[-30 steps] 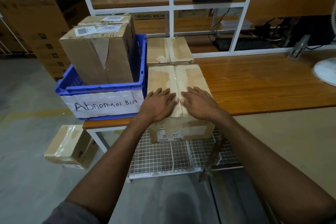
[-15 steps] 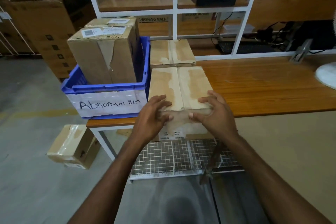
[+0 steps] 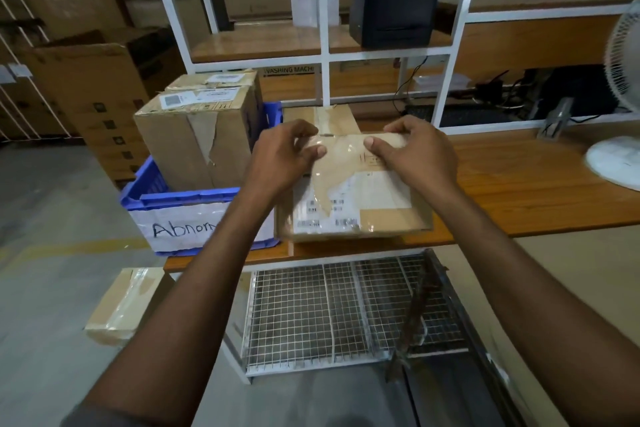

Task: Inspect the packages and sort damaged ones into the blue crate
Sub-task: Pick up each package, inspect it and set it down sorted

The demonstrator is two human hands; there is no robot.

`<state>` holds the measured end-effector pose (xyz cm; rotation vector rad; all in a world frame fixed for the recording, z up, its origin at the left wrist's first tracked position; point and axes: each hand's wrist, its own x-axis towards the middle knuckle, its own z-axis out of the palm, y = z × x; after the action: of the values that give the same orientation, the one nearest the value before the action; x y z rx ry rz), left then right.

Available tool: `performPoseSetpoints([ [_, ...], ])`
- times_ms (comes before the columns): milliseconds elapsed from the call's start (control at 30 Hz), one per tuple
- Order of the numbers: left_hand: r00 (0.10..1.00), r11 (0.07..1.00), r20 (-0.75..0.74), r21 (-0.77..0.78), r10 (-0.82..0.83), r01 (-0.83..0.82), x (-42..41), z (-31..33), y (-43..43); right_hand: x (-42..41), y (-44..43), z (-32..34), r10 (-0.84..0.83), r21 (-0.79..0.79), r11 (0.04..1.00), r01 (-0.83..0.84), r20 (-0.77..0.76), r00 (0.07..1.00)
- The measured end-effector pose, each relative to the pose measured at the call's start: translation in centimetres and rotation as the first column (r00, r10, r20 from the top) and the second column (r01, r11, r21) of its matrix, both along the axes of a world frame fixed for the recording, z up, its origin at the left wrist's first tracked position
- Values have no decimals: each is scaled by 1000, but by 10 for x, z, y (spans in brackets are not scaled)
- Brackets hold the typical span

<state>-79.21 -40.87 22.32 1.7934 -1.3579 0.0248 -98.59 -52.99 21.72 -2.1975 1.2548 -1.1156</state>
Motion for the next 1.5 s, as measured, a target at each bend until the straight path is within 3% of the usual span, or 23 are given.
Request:
performPoseSetpoints([
  [67,997,997,42,-59,60,-58,1,1,-12,12,-8,-1,5,-39,999,-7,-29,1000],
  [200,950,984,262,-96,171,-150,-5,-10,-23,33,-13,-6,17,-87,996,-20,-43,999],
  [333,896,968,435,175,86,-178,-6,-22,-18,28,4,-16,-101,-364,930,44,-136,986],
  [433,892,949,452,272,19,-158,-4,-31,-12,16,21,-35,11,-303,950,-80,-224,975],
  [667,842,989,524,1,125,-147,-26,-63,4,2,21,-55,92,-247,943,-222,-446,890],
  [767,835,985,534,17,135,-170,-35,-63,1,-1,20,-58,61,-256,946,-199,-463,884],
  [900,889,981,448,113,92,-159,-32,-54,-2,6,19,-50,49,-248,950,-189,-480,876],
  [1067,872,969,489,207,16,-134,-26,-45,3,3,23,-48,39,-238,956,-172,-479,877],
  [1167,921,984,389,160,15,-83,-25,-52,7,5,30,-53,4,-235,963,-133,-482,876],
  [1233,962,999,268,-12,54,-53,-29,-60,12,4,34,-55,-10,-215,971,-106,-476,879],
  [1300,994,986,10,-125,109,-106,-36,-66,20,1,41,-55,-29,-203,976,-74,-464,885],
  [1367,968,989,-230,-85,97,-120,-44,-71,25,1,49,-58,-58,-192,981,-34,-456,888],
  [1500,962,993,-266,-92,53,-80,-58,-74,25,-3,56,-56,-41,-127,992,-6,-366,930],
])
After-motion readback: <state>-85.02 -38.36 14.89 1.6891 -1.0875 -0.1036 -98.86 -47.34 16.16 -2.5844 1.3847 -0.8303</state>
